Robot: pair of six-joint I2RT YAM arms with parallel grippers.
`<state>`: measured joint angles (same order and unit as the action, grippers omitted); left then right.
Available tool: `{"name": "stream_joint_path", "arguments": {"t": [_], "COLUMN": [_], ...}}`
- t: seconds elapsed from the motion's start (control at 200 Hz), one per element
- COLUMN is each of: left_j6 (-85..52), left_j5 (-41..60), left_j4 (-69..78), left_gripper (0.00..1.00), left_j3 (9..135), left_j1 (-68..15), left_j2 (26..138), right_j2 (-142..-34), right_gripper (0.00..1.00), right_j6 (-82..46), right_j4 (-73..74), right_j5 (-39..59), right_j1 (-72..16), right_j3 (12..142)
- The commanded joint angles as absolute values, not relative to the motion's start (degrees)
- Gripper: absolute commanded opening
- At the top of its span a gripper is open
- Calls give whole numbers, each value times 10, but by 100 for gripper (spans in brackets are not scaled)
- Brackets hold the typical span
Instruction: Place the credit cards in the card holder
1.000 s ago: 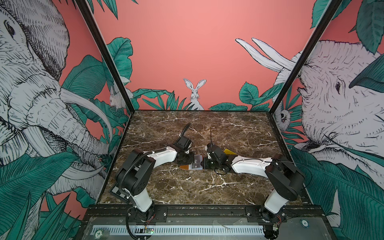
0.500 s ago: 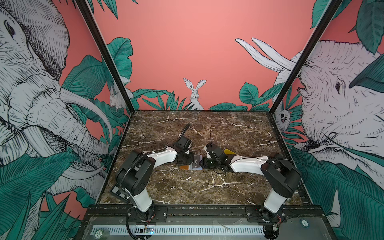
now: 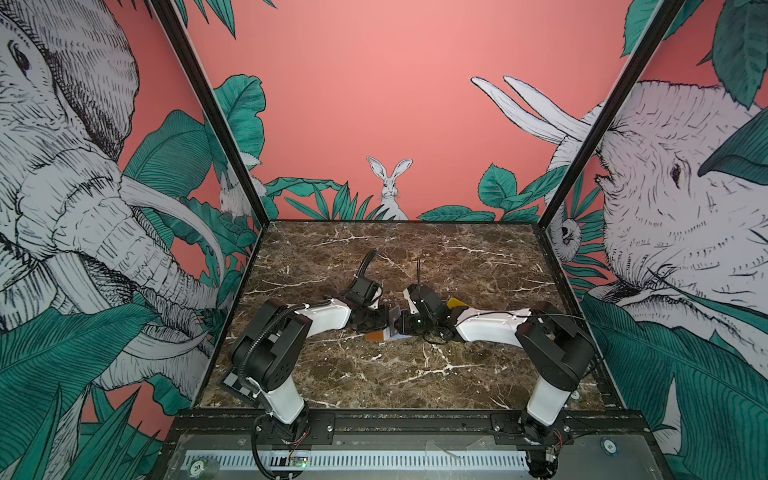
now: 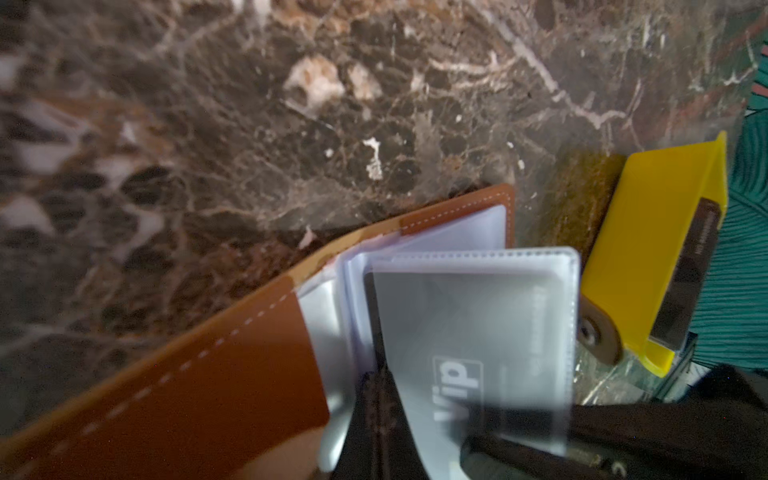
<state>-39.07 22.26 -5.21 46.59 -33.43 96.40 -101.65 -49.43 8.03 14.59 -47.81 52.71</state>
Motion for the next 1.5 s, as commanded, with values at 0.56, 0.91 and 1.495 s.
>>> {"name": "stream_joint_path", "arguments": {"t": [0.56,0.91,1.495], "left_j6": [-380,-404,-379], "left_j5": [332,284,272], "left_j4": [-16,38,46], "left_gripper": [16,17,22], "left_j3": [442,410,428], "left_j1": [-255,-244,-207], "left_j2": [811,772,742], "right_j2": [-1013,-1004,-1009], "right_gripper": [23,29,36], "right_j6": [-407,-409,-385], "right_j4": [-77,-69,-8], "right_j5": [85,122,208], "right_j1": [-477,-488,-516], "right_j3": [617,631,646]}}
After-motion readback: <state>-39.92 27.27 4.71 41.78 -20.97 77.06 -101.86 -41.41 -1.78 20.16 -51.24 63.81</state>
